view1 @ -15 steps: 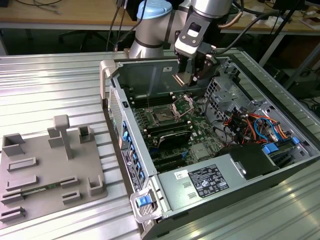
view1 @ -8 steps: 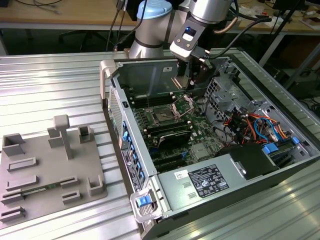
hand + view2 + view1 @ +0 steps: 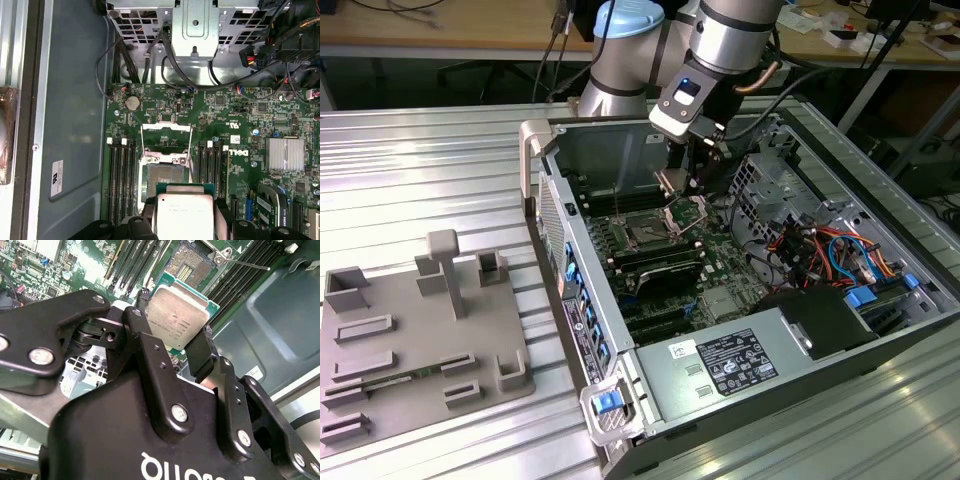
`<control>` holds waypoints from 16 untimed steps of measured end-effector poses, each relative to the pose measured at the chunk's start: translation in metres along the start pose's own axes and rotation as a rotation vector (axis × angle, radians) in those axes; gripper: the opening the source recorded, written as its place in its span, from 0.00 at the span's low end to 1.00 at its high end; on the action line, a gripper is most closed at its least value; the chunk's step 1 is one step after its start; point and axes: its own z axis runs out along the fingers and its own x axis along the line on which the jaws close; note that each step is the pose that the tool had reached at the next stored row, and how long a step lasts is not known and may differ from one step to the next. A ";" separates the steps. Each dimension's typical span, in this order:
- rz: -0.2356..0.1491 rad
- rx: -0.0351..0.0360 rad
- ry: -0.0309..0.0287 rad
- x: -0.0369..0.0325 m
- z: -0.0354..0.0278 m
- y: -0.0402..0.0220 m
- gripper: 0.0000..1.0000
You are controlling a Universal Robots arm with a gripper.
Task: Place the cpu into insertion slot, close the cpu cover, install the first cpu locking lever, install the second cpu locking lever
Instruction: 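Place the cpu into insertion slot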
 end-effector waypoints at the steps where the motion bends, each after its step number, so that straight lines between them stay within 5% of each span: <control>1: 0.000 0.0000 0.0000 0.0000 0.0000 0.0000 0.55; 16: 0.000 -0.0001 0.0000 0.0000 0.0020 -0.0001 0.55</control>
